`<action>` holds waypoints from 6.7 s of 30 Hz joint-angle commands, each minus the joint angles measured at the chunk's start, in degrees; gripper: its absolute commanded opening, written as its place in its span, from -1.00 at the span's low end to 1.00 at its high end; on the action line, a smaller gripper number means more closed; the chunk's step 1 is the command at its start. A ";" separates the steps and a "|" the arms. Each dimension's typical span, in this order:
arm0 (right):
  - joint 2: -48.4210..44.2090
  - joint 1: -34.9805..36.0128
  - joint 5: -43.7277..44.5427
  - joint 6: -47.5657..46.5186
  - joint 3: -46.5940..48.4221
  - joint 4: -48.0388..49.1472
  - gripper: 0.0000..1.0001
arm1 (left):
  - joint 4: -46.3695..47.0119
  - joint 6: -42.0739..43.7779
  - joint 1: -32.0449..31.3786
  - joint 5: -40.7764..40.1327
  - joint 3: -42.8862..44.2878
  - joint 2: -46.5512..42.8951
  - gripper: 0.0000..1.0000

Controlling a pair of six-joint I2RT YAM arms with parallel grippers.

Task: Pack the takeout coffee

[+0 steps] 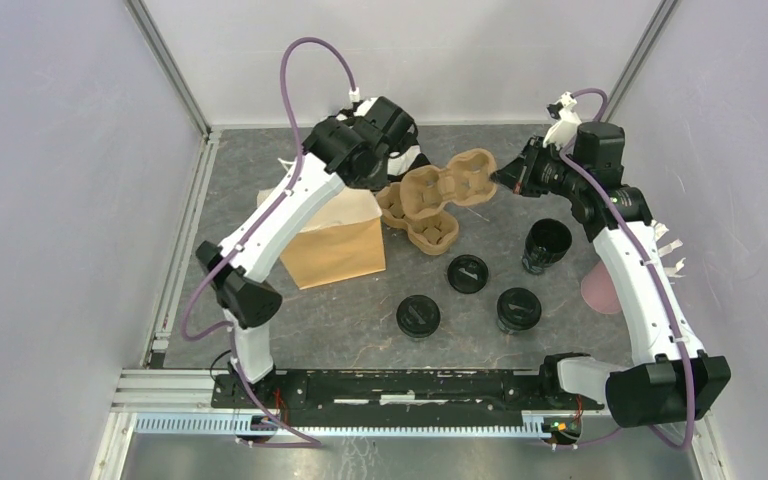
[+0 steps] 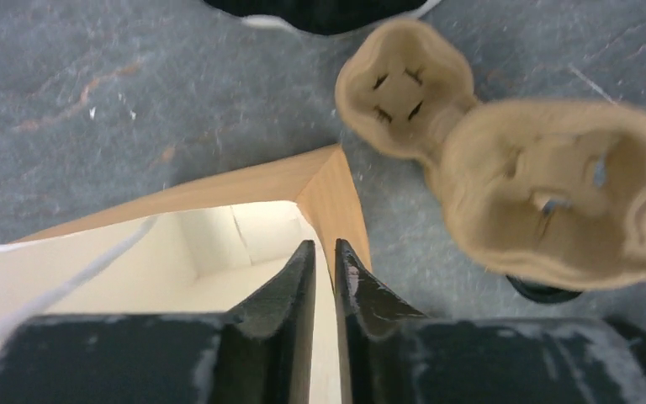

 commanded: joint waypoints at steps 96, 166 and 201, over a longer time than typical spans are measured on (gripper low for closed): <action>24.51 57.96 56.36 17.29 39.69 -17.94 -1.00 | 32.15 -19.27 32.43 26.62 -67.84 -62.71 -0.96; 30.71 48.33 26.27 -7.66 27.05 1.86 -1.00 | 33.04 -13.25 31.91 35.41 -66.80 -61.58 -0.96; 31.31 48.94 42.47 -6.51 47.78 -20.89 0.30 | 28.14 -11.63 31.91 29.54 -62.93 -58.58 -0.96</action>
